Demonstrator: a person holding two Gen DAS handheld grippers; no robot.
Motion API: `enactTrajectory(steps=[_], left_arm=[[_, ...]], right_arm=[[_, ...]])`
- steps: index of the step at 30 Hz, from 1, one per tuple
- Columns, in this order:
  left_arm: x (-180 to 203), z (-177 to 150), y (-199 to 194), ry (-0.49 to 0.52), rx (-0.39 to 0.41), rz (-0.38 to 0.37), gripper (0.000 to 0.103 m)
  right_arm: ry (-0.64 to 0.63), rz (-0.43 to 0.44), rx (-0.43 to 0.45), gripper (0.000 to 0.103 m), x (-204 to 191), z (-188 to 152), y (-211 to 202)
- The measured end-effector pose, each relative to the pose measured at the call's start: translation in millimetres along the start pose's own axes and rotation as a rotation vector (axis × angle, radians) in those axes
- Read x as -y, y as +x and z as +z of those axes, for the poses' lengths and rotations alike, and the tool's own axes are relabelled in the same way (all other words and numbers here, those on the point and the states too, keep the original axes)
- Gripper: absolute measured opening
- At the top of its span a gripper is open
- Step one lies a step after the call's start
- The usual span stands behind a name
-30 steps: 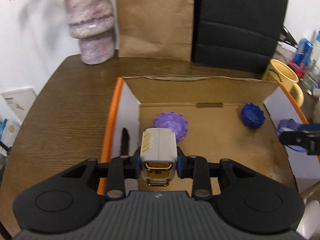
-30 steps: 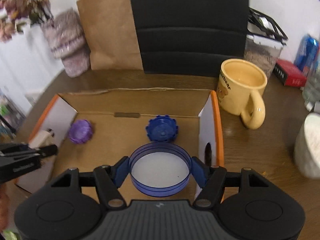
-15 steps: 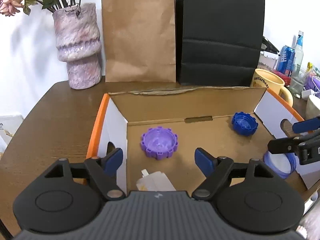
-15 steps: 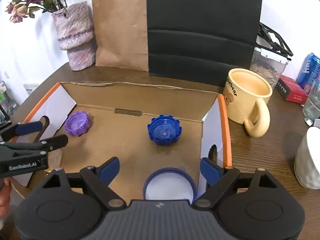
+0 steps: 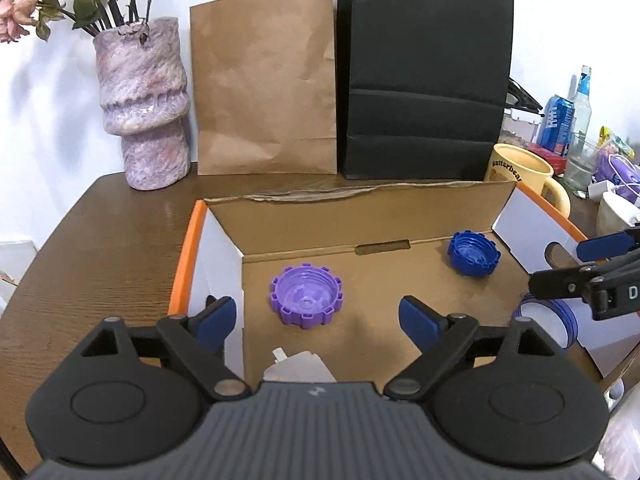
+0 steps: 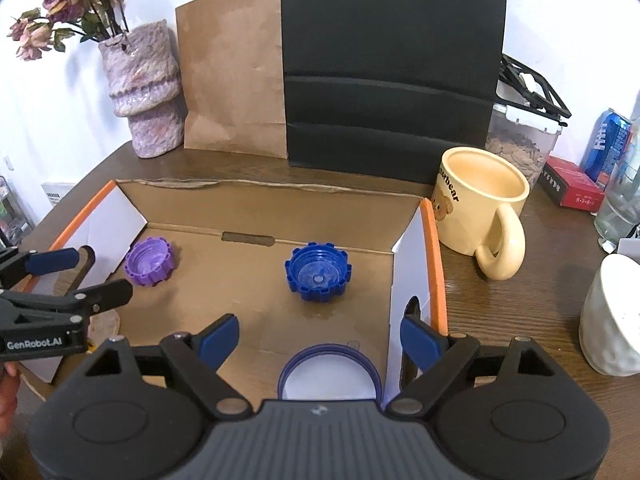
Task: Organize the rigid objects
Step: 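Withdraw both tools from the box back toward the table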
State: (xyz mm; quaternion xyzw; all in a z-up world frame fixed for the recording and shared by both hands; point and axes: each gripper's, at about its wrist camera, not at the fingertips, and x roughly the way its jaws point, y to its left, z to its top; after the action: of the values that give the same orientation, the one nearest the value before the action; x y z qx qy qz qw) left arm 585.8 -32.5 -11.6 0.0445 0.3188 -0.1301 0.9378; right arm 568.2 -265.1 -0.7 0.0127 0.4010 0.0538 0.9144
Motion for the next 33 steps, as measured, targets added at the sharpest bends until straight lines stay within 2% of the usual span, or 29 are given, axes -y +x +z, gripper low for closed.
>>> enactTrajectory(steps=[3, 6, 13, 17, 20, 22, 24, 29, 33], left_arm=[[0, 5, -12, 0.003, 0.026, 0.005, 0.091], [-1, 12, -33, 0.005, 0.079, -0.003, 0.096], [2, 32, -92, 0.018, 0.191, 0.012, 0.099], [4, 31, -132, 0.029, 0.285, 0.033, 0.1], [8, 15, -166, 0.041, 0.412, 0.073, 0.101], [12, -3, -188, 0.055, 0.512, 0.114, 0.103], [17, -23, -208, 0.091, 0.58, 0.126, 0.103], [20, -62, -240, 0.122, 0.657, 0.143, 0.103], [16, -84, -267, 0.116, 0.623, 0.166, 0.103]], right_arm=[[0.0, 0.006, 0.019, 0.087, -1, -1, -10], [0.001, 0.011, 0.053, 0.087, -1, -3, -23], [-0.008, 0.047, 0.185, 0.088, -7, -15, -69], [-0.039, 0.047, 0.273, 0.088, -15, -28, -98], [-0.066, 0.002, 0.396, 0.089, -19, -45, -123], [-0.066, -0.004, 0.511, 0.1, -18, -64, -139], [-0.062, 0.005, 0.6, 0.101, -16, -84, -153], [-0.051, 0.001, 0.633, 0.101, -16, -119, -169], [-0.013, 0.016, 0.616, 0.101, -15, -146, -184]])
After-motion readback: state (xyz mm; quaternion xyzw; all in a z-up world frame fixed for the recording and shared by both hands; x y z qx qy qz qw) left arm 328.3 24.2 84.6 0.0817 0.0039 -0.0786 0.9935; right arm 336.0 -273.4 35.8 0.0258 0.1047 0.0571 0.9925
